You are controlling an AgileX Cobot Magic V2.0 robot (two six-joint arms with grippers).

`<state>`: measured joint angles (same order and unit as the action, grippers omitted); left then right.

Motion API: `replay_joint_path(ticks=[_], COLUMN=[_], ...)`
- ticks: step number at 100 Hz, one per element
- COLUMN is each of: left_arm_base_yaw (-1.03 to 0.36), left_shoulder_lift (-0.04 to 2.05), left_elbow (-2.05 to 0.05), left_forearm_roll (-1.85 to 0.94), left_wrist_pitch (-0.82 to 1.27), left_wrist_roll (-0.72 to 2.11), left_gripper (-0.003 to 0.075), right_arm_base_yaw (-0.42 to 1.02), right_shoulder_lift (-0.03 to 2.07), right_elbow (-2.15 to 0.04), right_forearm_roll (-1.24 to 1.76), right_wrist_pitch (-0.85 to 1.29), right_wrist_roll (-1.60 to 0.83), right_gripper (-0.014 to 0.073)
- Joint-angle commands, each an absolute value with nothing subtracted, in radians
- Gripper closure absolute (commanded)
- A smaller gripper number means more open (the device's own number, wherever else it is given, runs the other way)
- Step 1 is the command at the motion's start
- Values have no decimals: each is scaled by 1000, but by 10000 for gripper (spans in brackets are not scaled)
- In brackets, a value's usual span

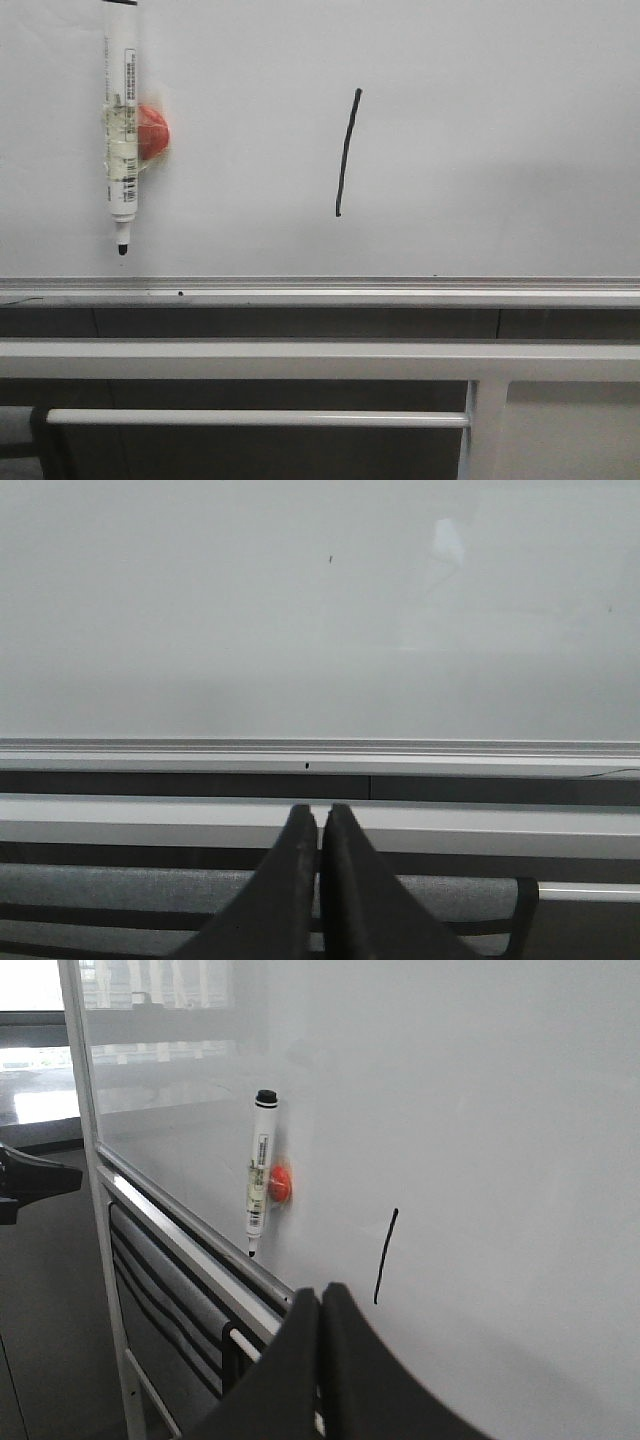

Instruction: Write number 1 on whiteboard

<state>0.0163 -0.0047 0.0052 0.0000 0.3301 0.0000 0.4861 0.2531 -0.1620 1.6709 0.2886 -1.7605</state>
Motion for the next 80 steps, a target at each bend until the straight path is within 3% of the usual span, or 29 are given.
replay_joint_path(ticks=[1,80], left_arm_base_yaw=[18,18], left_shoulder_lift=[-28,-28], left_elbow=[12,12], left_forearm_roll=[-21,-41], left_wrist_pitch=[260,258], left_wrist_roll=[-7,-7], left_gripper=[741,741], right_arm_base_yaw=[481,481], right_shoulder_lift=[261,261], right_elbow=[-190,-187], right_forearm_roll=[1685,1685], right_wrist_pitch=[302,292], right_wrist_roll=[-1761,-1761], right_gripper=[657,657])
